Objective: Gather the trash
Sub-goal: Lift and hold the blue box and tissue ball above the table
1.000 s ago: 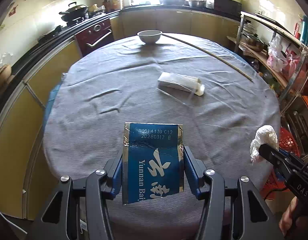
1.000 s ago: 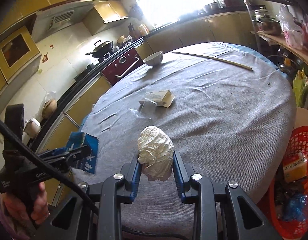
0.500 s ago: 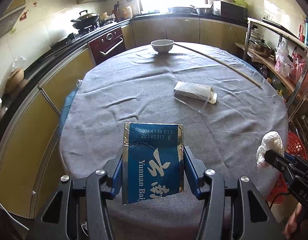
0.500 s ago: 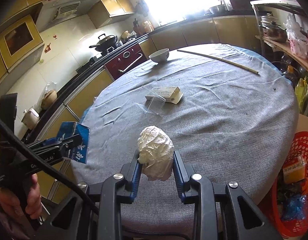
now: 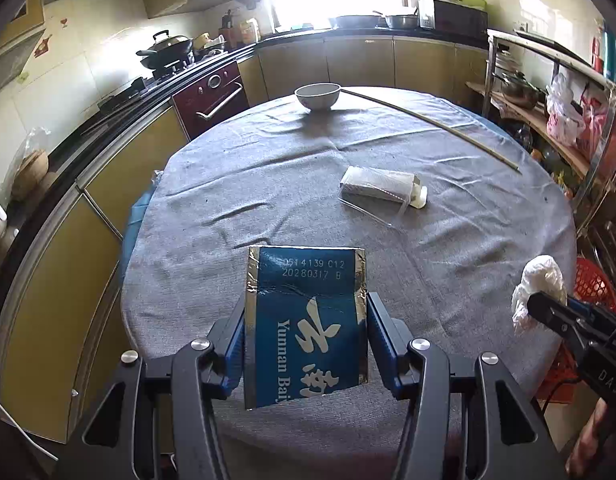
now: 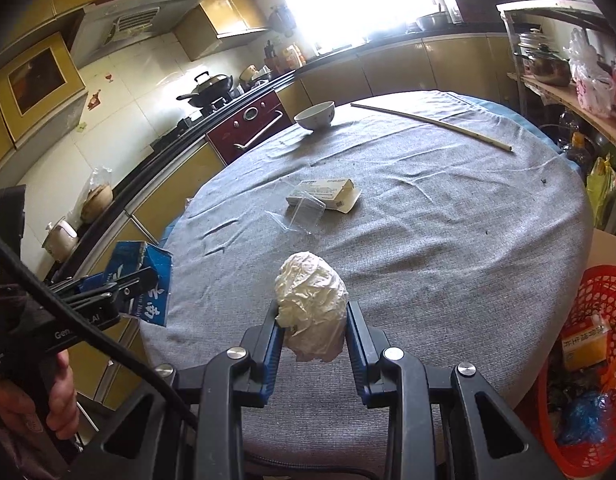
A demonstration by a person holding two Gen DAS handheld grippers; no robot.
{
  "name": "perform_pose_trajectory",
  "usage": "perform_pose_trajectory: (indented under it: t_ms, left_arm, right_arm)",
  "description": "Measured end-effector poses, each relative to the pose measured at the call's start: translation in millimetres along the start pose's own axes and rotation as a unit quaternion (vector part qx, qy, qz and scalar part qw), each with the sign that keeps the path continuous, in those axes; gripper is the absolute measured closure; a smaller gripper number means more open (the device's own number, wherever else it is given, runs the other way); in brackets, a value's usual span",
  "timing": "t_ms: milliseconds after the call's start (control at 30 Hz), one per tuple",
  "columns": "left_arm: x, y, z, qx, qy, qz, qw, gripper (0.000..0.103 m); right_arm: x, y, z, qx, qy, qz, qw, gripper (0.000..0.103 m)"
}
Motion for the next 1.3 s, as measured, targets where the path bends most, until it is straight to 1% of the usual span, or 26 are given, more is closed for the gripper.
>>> perform_pose_trajectory:
  t_ms: [267,733,1300]
  left_arm:
    - [2.4,5.3,10.5,-0.006,0.014,-0.01,0.9998,0.047]
    - [4.6,7.2,35.8,-0.01,0.047,-0.015,0.9987,0.047]
    - [5.7,14.4,59.4,0.005,0.076,-0.023,0.9968,0.047]
  right_arm:
    - [2.6,2.9,10.0,-0.008,0.017,-0.002,1.0,0.07]
    - [5.2,1.6,26.3,-0.022,0.039,0.003,0.999,0.07]
    - [10.6,-3.8,44.8,-0.009,0.055,0.0,0.998,0.07]
Point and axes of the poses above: each gripper's, at about its wrist camera, not at the fingertips, and y roughly the way its jaws point, z to its right, x to its underside, the point moved 5 cm from there along y, roughly the way its jaws point, and after that the axes turned 9 degrees about -y, right-handed, at the moved point
